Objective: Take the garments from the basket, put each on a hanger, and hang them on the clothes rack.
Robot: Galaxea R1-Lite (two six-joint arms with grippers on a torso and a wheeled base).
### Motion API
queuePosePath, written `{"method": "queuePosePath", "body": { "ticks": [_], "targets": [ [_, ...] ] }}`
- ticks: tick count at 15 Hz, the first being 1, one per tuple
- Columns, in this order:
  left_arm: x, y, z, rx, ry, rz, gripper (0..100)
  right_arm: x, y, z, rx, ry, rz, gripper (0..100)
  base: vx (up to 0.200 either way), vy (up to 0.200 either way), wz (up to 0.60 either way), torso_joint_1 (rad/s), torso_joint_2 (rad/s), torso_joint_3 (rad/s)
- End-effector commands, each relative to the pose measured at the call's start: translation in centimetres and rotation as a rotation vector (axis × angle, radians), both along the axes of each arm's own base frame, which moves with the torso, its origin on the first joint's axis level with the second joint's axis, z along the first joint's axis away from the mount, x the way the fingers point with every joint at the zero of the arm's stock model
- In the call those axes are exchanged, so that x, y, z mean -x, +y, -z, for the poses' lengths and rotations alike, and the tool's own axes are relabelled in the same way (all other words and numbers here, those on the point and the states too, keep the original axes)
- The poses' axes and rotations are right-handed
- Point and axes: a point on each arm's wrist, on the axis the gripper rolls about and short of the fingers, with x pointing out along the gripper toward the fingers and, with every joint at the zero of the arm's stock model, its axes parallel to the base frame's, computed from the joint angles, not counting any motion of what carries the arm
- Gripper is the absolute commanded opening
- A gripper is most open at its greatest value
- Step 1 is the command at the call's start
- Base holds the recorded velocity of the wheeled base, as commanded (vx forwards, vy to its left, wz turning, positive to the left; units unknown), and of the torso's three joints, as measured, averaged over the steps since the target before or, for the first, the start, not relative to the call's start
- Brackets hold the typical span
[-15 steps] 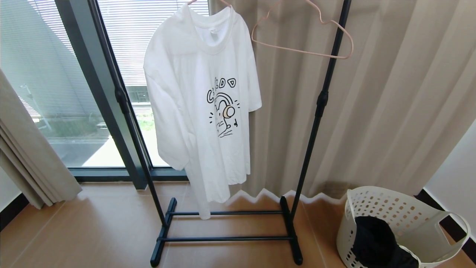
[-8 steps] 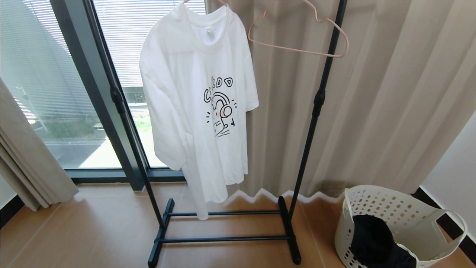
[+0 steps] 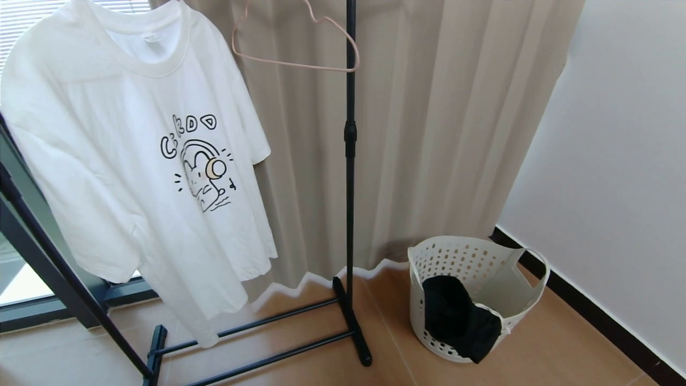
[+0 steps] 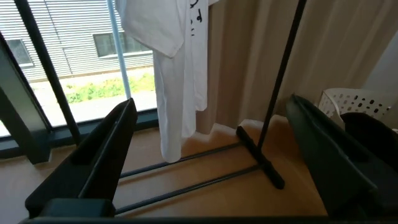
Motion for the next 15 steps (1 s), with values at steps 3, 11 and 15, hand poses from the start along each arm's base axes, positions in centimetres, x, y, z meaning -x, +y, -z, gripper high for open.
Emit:
{"method": "queuePosePath", "body": {
  "ticks": [3,11,15],
  "targets": [
    [0.0,0.0,-0.03,-0.002,-0.003,-0.001,100,-0.01,0.0,-0.01,0.0,0.0,-0.002,100,0.0,-0.133,0.0,0.002,0.06,0.071],
    [0.0,0.0,-0.03,0.001,-0.003,0.0,100,-0.01,0.0,-0.01,0.0,0.0,0.0,100,0.0,-0.1,-0.07,0.003,0.01,0.005],
    [0.0,0.01,-0.05,0.001,-0.005,0.0,100,-0.01,0.0,-0.01,0.0,0.0,0.0,100,0.0,0.0,-0.3,0.001,0.0,0.002]
  ]
}}
